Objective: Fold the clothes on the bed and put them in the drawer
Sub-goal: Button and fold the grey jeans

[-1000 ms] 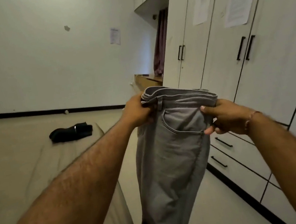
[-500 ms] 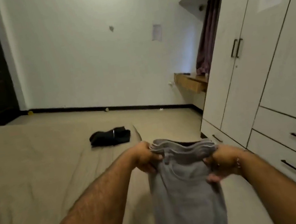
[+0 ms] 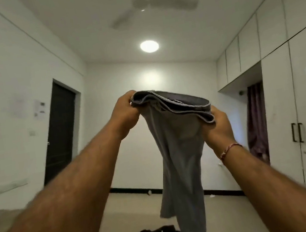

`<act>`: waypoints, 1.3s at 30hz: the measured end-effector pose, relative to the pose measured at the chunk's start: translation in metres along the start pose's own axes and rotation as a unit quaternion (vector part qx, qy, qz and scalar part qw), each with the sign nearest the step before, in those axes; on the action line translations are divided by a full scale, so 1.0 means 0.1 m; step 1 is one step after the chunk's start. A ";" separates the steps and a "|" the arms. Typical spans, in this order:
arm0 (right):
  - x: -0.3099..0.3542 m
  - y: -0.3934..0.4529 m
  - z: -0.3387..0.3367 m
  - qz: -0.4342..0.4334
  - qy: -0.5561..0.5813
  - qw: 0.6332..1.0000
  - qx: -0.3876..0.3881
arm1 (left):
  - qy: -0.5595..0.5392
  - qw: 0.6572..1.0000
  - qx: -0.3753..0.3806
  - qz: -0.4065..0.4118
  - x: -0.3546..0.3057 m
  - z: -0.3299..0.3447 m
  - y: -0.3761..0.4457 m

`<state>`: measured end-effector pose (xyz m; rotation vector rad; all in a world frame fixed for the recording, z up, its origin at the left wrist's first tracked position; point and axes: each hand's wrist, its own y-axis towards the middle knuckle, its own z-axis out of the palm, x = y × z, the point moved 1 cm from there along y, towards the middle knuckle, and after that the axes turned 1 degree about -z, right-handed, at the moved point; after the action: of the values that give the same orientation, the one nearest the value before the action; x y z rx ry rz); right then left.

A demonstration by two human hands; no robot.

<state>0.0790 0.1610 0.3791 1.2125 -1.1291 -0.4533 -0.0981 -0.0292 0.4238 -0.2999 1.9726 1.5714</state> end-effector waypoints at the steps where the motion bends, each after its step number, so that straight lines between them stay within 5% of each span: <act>1: 0.07 -0.16 0.02 -0.019 -0.012 1.000 -0.002 | 0.026 1.000 0.008 0.008 -0.03 -0.15 -0.18; 8: 0.63 -2.91 -0.35 -0.071 -0.127 0.975 0.170 | 0.189 0.967 0.169 0.022 0.00 -1.20 -3.30; 11: 0.62 -4.61 -0.72 0.066 -0.142 0.946 0.283 | 0.209 0.935 0.282 -0.053 0.34 -1.39 -4.95; 13: 0.65 -5.59 -0.89 0.179 -0.141 0.887 0.402 | 0.222 0.889 0.371 -0.151 0.65 -1.41 -5.93; 14: 0.69 -6.03 -0.96 0.193 -0.128 0.849 0.475 | 0.221 0.866 0.410 -0.183 0.76 -1.42 -6.37; 16: 0.72 -6.58 -1.10 0.179 -0.110 0.836 0.507 | 0.227 0.826 0.477 -0.196 0.85 -1.35 -6.92; 25: 0.52 -6.84 -1.18 0.230 -0.078 0.854 0.460 | 0.137 0.882 0.384 -0.235 0.89 -1.27 -7.14; 27: 0.39 -6.78 -1.11 0.195 -0.119 0.875 0.428 | 0.156 0.892 0.358 -0.227 0.94 -1.27 -7.10; 30: 0.23 -6.71 -1.10 0.145 -0.196 0.853 0.462 | 0.212 0.878 0.372 -0.215 1.00 -1.28 -7.16; 35: 0.20 -6.71 -1.09 0.231 -0.134 0.798 0.540 | 0.177 0.849 0.408 -0.284 0.99 -1.23 -7.16; 39: 0.25 -6.67 -1.09 0.327 -0.070 0.828 0.450 | 0.157 0.868 0.376 -0.283 0.97 -1.21 -7.12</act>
<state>0.3645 -0.0373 -0.2017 1.4634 -1.8884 0.6156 0.1562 -0.3220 -0.1929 -0.7498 2.2807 0.3428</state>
